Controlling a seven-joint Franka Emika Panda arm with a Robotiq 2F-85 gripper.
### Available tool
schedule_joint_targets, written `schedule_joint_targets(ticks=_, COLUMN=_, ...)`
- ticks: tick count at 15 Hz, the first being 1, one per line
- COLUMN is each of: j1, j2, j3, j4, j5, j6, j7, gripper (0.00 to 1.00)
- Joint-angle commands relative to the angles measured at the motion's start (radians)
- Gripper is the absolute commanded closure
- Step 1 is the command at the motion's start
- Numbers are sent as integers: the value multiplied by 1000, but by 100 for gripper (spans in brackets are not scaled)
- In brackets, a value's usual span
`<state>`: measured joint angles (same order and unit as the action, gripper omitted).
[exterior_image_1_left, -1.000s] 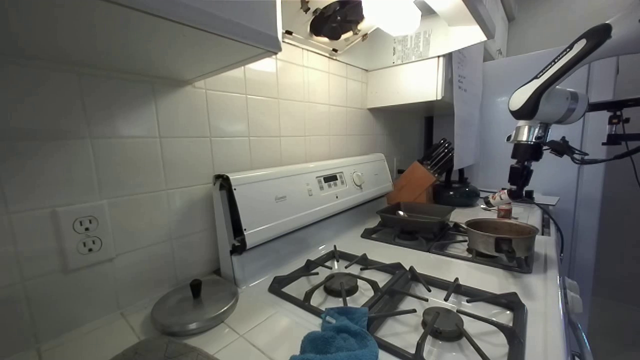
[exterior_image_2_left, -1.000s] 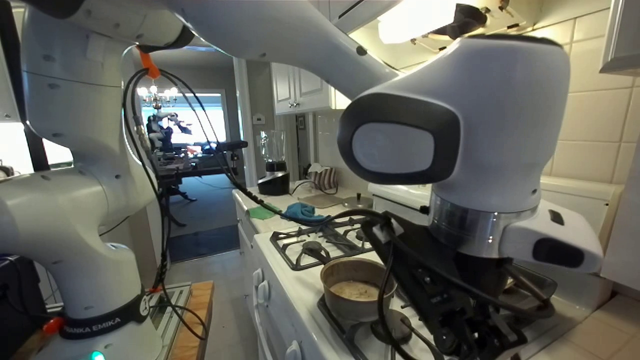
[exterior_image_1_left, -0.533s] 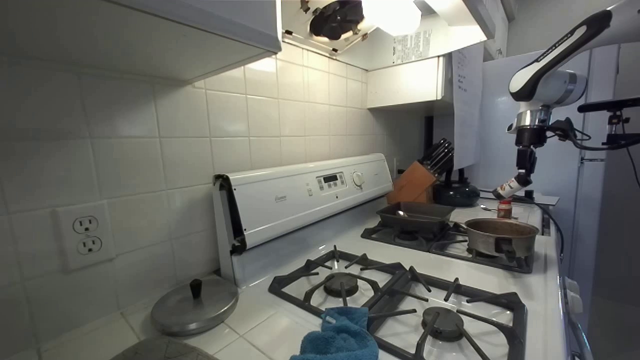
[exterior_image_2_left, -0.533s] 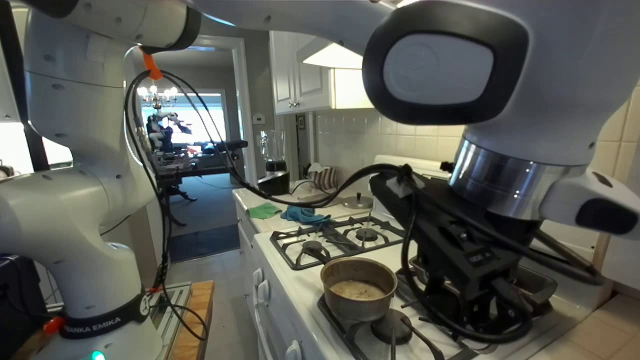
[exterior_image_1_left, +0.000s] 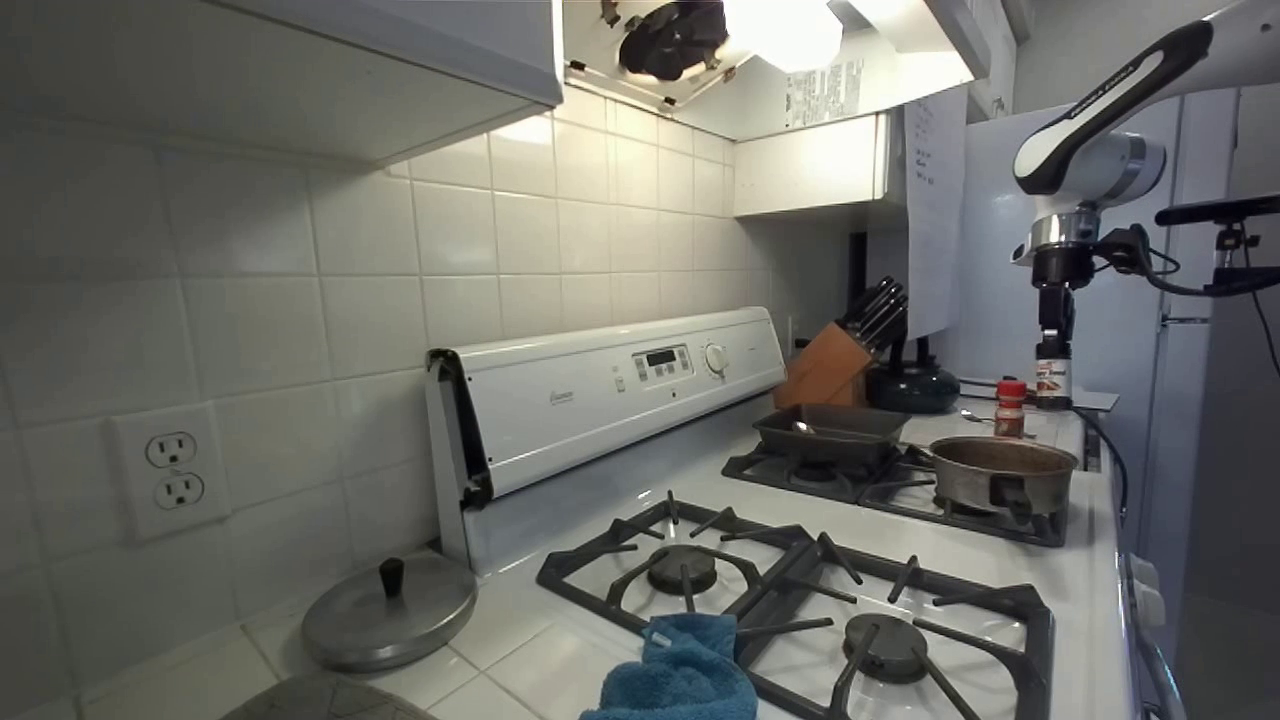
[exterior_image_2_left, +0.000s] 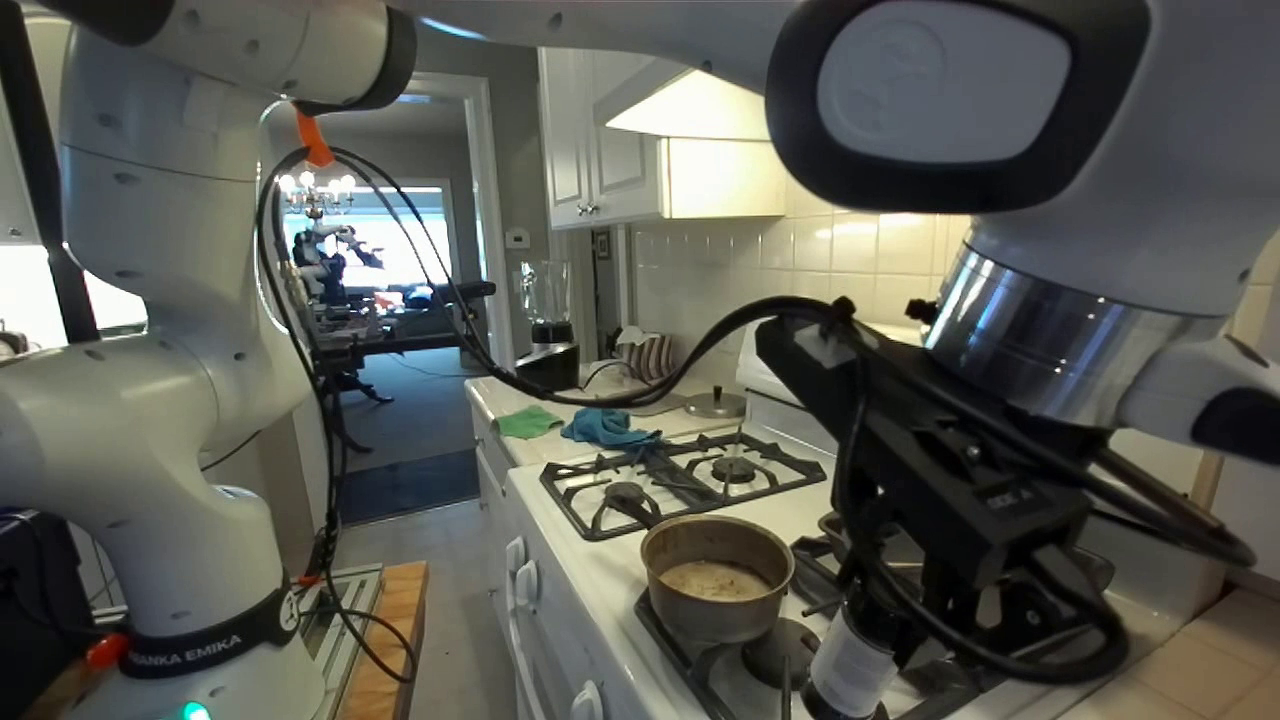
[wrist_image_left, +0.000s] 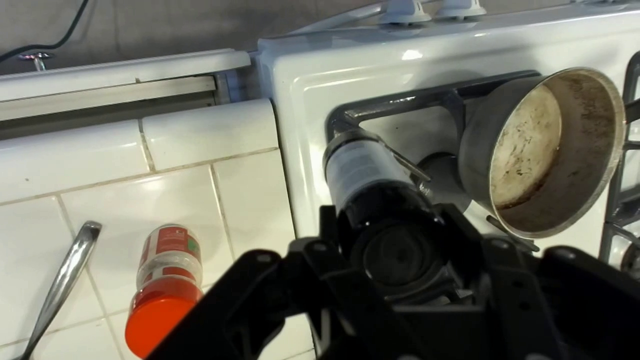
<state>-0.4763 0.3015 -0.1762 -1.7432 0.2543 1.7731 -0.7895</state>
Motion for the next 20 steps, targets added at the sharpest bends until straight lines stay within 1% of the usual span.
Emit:
schedule_joint_targets(ticks=1, j1=17, j2=4, j3=-20, j4=7, j5=5, j6=-6, j7=-4, gripper=48)
schedule_joint_targets(ticks=9, j1=18, j2=4, j3=-21, j4=7, j5=5, j6=-6, j7=-4, gripper=48)
schedule_joint_targets(ticks=10, j1=18, j2=4, j3=-21, j4=7, j5=5, j6=-6, j7=-4, gripper=73)
schedule_joint_targets(ticks=20, j1=11, j2=44, j3=-55, j4=106, j5=-32, j6=-39, j7=21, gripper=73)
